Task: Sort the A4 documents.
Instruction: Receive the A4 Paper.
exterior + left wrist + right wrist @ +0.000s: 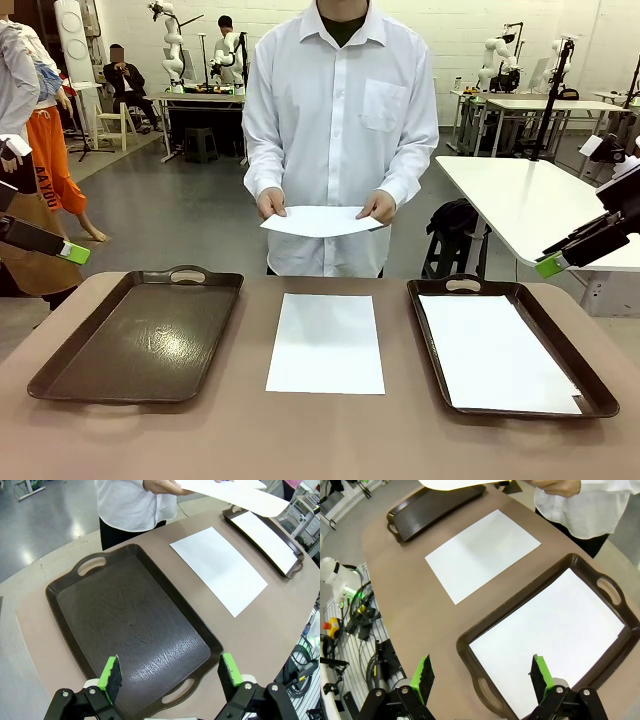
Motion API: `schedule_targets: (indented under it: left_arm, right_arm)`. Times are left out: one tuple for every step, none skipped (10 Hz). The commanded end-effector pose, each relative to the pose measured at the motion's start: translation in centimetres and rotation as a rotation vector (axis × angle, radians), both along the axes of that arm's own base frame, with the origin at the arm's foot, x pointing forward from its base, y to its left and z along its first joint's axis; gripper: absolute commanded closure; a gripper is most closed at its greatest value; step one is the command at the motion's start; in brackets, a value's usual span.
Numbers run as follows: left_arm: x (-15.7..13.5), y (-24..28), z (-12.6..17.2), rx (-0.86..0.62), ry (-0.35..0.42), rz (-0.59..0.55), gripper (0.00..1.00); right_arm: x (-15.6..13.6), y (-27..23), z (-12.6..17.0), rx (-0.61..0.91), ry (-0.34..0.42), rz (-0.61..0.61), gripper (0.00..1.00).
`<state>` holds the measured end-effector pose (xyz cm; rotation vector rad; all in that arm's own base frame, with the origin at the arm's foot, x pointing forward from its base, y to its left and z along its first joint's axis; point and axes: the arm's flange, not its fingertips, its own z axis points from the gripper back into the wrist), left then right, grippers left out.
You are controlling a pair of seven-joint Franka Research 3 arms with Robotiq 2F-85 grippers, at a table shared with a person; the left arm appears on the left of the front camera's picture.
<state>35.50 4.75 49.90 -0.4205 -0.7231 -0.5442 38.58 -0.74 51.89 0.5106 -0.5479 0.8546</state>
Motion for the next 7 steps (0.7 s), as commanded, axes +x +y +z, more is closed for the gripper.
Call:
schedule_targets:
  left_arm:
    - [0.08,0.16,-0.27,-0.013,-0.009,-0.019,0.00]
    - [0.08,0.16,-0.27,-0.013,-0.009,-0.019,0.00]
    - [0.08,0.16,-0.27,-0.013,-0.009,-0.019,0.00]
    - [0.08,0.16,-0.27,-0.013,-0.009,-0.019,0.00]
    - [0.08,0.16,-0.27,-0.013,-0.009,-0.019,0.00]
    - [0.08,0.16,-0.27,-0.013,-0.009,-0.019,0.00]
    - [0.08,0.16,-0.27,-0.013,-0.009,-0.019,0.00]
  right_arm:
    - [-0.06,-0.01,0.10,0.006,-0.003,0.004,0.00]
    - [-0.06,-0.01,0.10,0.006,-0.003,0.004,0.00]
    - [-0.06,-0.01,0.10,0.006,-0.003,0.004,0.00]
    - [-0.06,-0.01,0.10,0.006,-0.003,0.004,0.00]
    - [-0.06,-0.01,0.10,0.006,-0.003,0.004,0.00]
    - [-0.06,-0.01,0.10,0.006,-0.003,0.004,0.00]
    - [-0.06,-0.01,0.10,0.006,-0.003,0.004,0.00]
